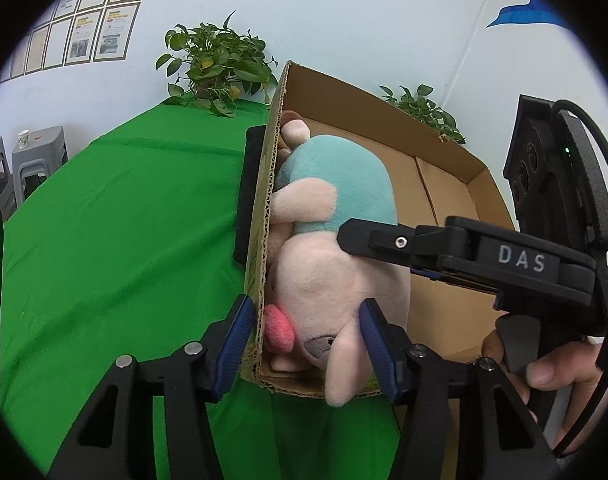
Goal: Organize objects
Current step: 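Lower the plush pig into the tray and open the left gripper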
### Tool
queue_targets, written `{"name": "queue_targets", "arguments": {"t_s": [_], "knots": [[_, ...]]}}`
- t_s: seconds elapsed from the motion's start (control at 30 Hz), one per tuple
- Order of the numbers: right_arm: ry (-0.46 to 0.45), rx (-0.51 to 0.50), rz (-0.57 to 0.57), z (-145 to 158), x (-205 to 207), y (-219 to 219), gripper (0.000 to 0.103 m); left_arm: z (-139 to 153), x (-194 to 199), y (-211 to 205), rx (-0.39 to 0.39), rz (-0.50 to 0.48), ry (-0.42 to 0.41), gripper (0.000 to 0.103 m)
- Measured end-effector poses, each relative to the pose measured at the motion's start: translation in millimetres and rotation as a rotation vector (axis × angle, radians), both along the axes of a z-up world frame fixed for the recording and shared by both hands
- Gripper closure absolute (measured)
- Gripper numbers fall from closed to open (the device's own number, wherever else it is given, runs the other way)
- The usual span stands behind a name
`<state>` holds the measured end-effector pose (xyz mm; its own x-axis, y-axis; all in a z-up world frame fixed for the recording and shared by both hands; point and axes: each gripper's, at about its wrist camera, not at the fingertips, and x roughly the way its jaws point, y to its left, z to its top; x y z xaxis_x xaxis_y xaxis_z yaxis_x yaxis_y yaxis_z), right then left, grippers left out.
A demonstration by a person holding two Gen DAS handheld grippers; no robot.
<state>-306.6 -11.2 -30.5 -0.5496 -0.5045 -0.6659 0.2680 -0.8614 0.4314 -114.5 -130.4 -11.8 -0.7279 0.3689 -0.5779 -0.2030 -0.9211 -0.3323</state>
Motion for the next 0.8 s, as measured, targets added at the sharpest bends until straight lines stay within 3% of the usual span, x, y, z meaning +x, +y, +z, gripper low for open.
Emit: {"name": "queue_targets", "arguments": {"t_s": [0.1,0.23,0.33,0.47,0.67,0.8], "knots": [[0.001,0.005,-0.018,2,9,11,0.029,-1,3,2,-0.022,0.018,-0.001,0.049],[0.134,0.051,-0.073,29,71,47,0.000,5,9,6,-0.082,0.037,0.001,0.049],[0.192,0.100,-0.157,37,126,85,0.000,17,21,9,-0.149,0.085,0.040,0.048],[0.202,0.139,-0.276,32,185,125,0.000,38,50,14,-0.165,0.142,0.099,0.025],[0.234,0.184,-0.373,19,243,150,0.000,61,92,48,-0.244,0.138,0.172,0.023],[0.259,0.201,-0.334,21,267,155,0.000,63,105,67,-0.204,0.091,0.158,0.023]]}}
